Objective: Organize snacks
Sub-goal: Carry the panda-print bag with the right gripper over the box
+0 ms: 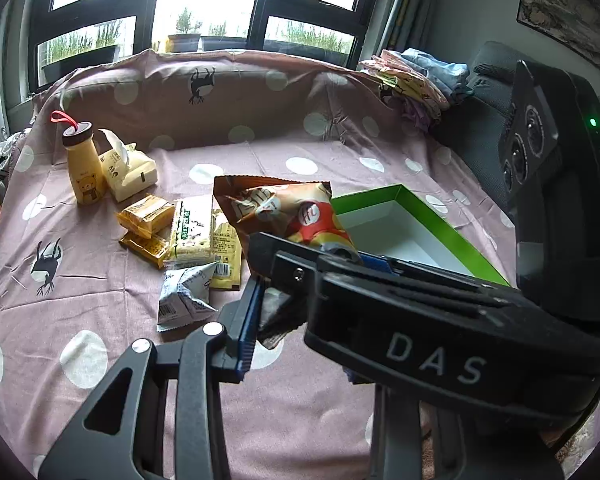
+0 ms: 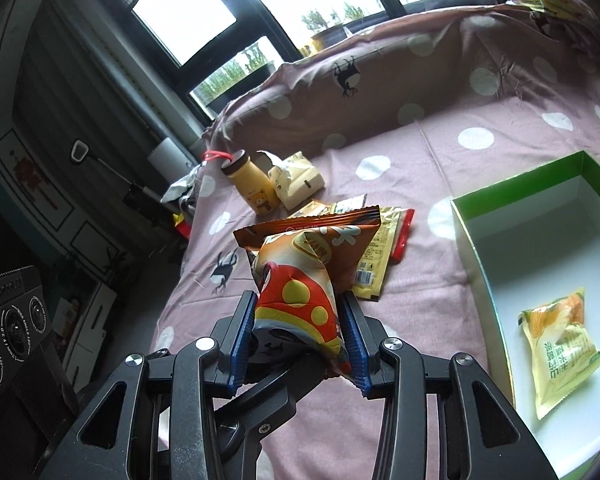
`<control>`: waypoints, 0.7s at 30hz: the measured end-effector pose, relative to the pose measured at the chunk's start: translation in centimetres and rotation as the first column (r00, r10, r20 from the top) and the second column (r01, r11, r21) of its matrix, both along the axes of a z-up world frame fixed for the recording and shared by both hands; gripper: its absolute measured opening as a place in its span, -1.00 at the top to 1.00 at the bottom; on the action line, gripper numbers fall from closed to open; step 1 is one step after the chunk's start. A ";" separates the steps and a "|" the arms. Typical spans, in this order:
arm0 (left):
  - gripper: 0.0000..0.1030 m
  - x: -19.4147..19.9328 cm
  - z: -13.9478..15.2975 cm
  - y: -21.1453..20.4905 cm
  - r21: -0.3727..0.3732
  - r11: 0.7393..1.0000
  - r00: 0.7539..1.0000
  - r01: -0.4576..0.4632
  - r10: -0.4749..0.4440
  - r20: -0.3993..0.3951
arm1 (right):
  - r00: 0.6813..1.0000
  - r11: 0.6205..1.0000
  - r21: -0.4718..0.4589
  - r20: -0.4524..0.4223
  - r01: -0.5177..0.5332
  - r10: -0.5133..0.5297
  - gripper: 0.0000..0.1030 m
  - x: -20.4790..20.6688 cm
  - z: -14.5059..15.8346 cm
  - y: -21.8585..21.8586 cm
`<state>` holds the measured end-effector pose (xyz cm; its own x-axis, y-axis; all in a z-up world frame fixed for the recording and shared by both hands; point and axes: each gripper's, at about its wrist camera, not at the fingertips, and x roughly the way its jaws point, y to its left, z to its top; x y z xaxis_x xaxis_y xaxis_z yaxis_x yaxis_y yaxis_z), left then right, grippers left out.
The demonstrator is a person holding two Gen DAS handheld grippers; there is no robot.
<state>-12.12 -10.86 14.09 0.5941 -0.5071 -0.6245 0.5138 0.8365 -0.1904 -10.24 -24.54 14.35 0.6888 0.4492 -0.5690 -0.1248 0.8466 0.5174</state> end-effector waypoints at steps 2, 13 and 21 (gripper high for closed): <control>0.38 -0.2 0.1 -0.2 -0.004 1.000 1.000 0.005 -0.005 0.010 | 1.000 1.000 0.001 0.007 0.010 -0.010 0.15 -0.2 0.2 -0.2; 0.38 -0.7 0.6 -0.8 -0.038 0.999 0.999 0.033 -0.032 0.035 | 0.997 0.997 -0.061 0.059 0.055 -0.051 0.15 -1.2 1.3 -0.5; 0.38 -1.0 0.8 -1.7 -0.077 0.994 0.996 0.072 -0.068 0.051 | 0.992 0.990 -0.090 0.078 0.108 -0.102 0.15 -1.9 2.0 -1.3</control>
<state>-13.09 -12.54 14.92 0.5839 -0.5949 -0.5525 0.5807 0.7816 -0.2279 -12.14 -25.87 16.36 0.7704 0.3193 -0.5519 -0.0669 0.9013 0.4281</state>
